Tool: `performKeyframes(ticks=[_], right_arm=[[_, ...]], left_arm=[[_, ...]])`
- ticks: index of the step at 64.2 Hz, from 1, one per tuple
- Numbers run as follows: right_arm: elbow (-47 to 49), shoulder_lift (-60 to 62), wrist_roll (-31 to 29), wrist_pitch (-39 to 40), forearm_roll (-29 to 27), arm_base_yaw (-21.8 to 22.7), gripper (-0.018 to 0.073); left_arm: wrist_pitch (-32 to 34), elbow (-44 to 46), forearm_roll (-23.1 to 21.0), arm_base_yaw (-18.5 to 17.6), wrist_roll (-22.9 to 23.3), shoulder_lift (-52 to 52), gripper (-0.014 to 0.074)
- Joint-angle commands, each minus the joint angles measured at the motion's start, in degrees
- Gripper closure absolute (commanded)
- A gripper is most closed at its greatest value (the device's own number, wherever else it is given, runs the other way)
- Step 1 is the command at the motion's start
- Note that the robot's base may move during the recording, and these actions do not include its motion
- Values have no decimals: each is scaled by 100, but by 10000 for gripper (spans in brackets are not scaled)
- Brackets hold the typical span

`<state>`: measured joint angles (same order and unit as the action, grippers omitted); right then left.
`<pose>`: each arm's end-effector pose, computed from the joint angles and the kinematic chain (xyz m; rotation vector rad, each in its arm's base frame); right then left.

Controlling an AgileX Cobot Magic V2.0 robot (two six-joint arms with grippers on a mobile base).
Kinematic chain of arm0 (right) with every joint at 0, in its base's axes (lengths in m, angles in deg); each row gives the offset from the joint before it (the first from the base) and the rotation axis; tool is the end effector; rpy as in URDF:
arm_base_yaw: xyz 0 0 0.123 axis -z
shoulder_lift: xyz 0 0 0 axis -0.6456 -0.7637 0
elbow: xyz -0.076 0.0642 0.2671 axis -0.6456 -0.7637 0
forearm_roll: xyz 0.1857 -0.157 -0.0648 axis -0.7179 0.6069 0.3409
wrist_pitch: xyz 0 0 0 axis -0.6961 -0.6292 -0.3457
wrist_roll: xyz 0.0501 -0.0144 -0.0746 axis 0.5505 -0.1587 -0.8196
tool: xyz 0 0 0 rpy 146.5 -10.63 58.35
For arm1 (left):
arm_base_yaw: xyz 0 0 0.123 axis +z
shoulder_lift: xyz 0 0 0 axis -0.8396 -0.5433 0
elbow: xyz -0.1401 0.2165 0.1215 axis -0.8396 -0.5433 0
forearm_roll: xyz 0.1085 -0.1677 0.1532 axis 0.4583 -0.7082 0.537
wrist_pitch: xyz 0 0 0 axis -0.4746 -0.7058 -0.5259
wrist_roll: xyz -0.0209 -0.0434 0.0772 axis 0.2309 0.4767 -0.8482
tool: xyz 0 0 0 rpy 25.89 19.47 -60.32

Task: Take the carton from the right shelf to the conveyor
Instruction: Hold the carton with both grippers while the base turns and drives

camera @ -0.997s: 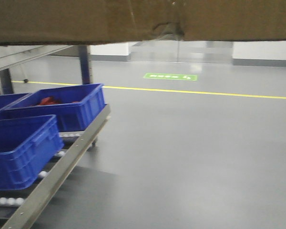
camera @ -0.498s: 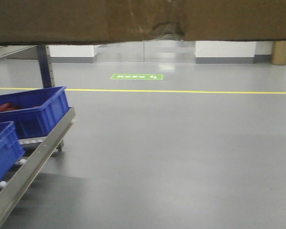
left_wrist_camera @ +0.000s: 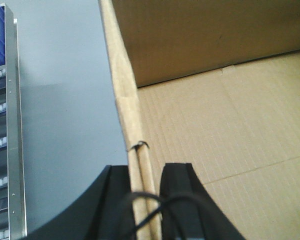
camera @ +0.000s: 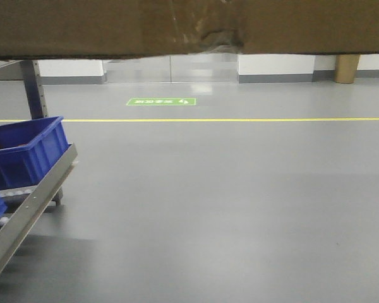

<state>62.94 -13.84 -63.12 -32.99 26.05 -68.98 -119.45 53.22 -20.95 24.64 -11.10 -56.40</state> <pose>0.2149 0.1103 0.4852 -0.4002 2.3012 0.2283 0.2085 -0.1013 0.4877 0.1864 2.2729 -0.0987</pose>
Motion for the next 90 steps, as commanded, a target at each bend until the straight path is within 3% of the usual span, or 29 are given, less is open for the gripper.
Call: performKeyframes(ticks=[1, 90], right_arm=[[12, 75, -94, 258, -102, -36, 629], [12, 75, -94, 258, -102, -36, 629]], left_arm=[[291, 36, -144, -57, -92, 59, 612], [291, 36, -144, -57, -92, 59, 612]])
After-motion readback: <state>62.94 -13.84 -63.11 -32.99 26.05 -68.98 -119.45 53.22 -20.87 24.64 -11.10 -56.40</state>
